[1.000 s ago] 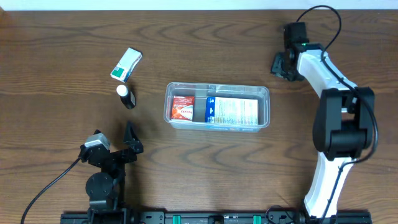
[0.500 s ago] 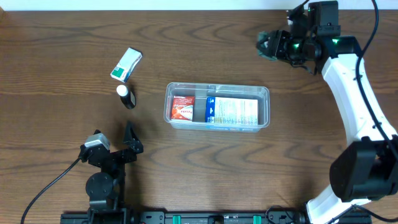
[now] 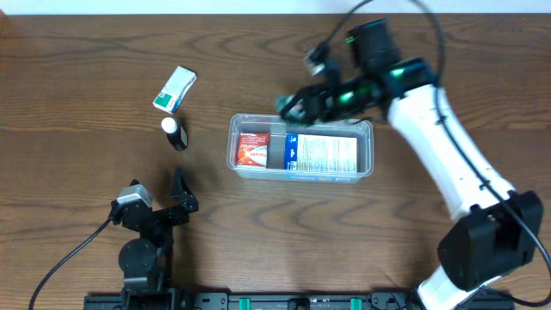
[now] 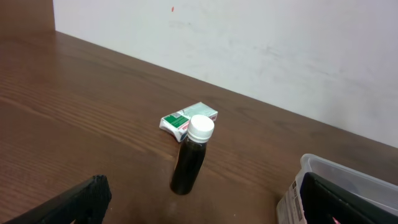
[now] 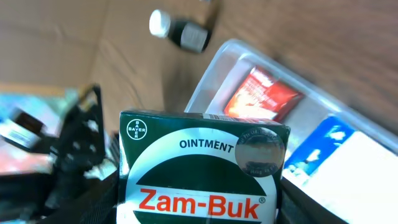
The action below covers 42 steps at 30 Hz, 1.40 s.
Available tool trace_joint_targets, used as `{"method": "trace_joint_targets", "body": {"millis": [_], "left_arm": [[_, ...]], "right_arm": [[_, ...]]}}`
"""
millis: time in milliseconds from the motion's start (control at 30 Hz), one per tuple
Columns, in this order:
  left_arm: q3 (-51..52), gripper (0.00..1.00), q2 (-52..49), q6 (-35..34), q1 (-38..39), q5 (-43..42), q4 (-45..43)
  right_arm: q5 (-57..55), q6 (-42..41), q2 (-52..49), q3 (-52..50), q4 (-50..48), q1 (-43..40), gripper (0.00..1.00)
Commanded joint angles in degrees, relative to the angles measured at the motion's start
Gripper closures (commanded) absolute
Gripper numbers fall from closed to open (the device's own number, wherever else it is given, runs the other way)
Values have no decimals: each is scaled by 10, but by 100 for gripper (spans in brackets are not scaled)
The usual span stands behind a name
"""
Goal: Pack container
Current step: 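Carry the tin left and lower it into the container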
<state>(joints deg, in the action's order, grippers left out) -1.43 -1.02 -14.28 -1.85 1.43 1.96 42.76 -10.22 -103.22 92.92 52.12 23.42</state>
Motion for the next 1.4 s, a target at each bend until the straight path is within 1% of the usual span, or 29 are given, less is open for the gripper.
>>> {"method": "trace_joint_targets", "body": {"millis": [0,67,167,300,433,567,933,1133,1233,1367], "left_arm": [[12,2,0,9,-3,3,21],[12,2,0,9,-3,3,21],[12,2,0,9,-3,3,21],[12,2,0,9,-3,3,21],[12,2,0,9,-3,3,21],[12,2,0,9,-3,3,21],[12,2,0,9,-3,3,21],[12,2,0,9,-3,3,21],[12,2,0,9,-3,3,21],[12,2,0,9,-3,3,21]], "right_arm": [[-126,-3,9,-4,2,61,38],[-198,-45,9,-10,-4,95,39],[-272,-94,9,-39,-49,144,40],[-299,-145,9,-98,-135,184,43],[-323,-188,9,-156,-196,202,46],[-350,-202,9,-185,-222,203,46],[-451,-249,7,-189,-280,217,45],[-458,-271,-17,-189,-319,231,44],[-458,-288,-33,-189,-326,237,44],[-460,-292,-40,-189,-327,243,44]]}}
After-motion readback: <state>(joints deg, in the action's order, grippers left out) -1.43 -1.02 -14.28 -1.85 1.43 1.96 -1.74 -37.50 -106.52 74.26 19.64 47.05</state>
